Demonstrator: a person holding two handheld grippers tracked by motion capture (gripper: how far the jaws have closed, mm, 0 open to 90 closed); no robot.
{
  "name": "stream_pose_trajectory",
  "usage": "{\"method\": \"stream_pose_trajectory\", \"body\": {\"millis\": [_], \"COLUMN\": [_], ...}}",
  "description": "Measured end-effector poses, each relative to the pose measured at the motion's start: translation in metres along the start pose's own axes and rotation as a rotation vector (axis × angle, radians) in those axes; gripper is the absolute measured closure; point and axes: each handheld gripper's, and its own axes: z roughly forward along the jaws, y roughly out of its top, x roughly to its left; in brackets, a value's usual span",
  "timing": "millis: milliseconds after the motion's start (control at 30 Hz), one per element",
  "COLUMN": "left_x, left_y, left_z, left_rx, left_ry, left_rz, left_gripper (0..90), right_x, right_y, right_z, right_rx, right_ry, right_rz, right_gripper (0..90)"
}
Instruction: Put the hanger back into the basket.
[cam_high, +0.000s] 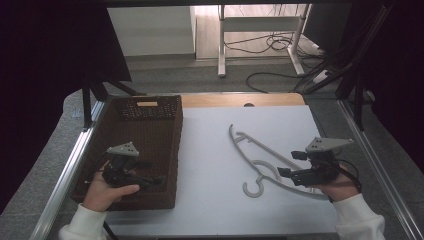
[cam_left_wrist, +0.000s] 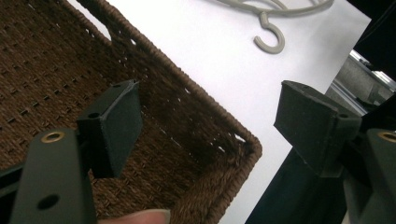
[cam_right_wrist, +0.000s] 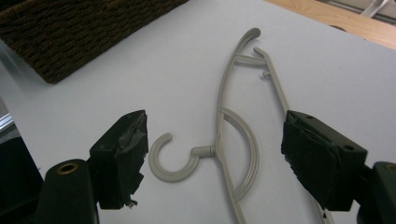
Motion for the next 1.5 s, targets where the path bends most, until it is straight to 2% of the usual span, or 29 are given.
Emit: {"method": "stream_pose_trajectory", "body": {"millis": [133,300,633,967,1200,1500], "left_x": [0.000,0.000,-0.004,-0.006,-0.004,-0.004], "left_y": [0.000,-0.002,-0.004,-0.003,-0.005,-0.003], "left_z": [-0.001,-0.004,-0.006,-0.006,-0.010,-0.010], "left_rx": [-0.007,-0.018,-0.023,-0.016,-0.024,-0.023], "left_ry": [0.002,0.015,0.030,0.044,0.049,0.047], "left_rz": [-0.004,-0.005,0.000,-0.004,-0.006,-0.004], "left_gripper": [22.5,22.5,22.6,22.2,22.0,22.0], "right_x": [-0.003,-0.006,-0.007,-0.017,-0.021,-0.023], "right_y": [-0.001,-0.004,-0.005,-0.009,-0.012,-0.020], "right_z": [0.002,0.003,-0.001,-0.004,-0.001,0.010], "right_rx": [0.012,0.031,0.032,0.047,0.097,0.203], "right_ry": [0.010,-0.018,-0.057,-0.050,-0.052,-0.048], "right_rz": [-0.005,-0.005,-0.011,0.007,0.004,-0.014], "right_gripper": [23.5,23.5,23.5,24.3,27.2,32.9]}}
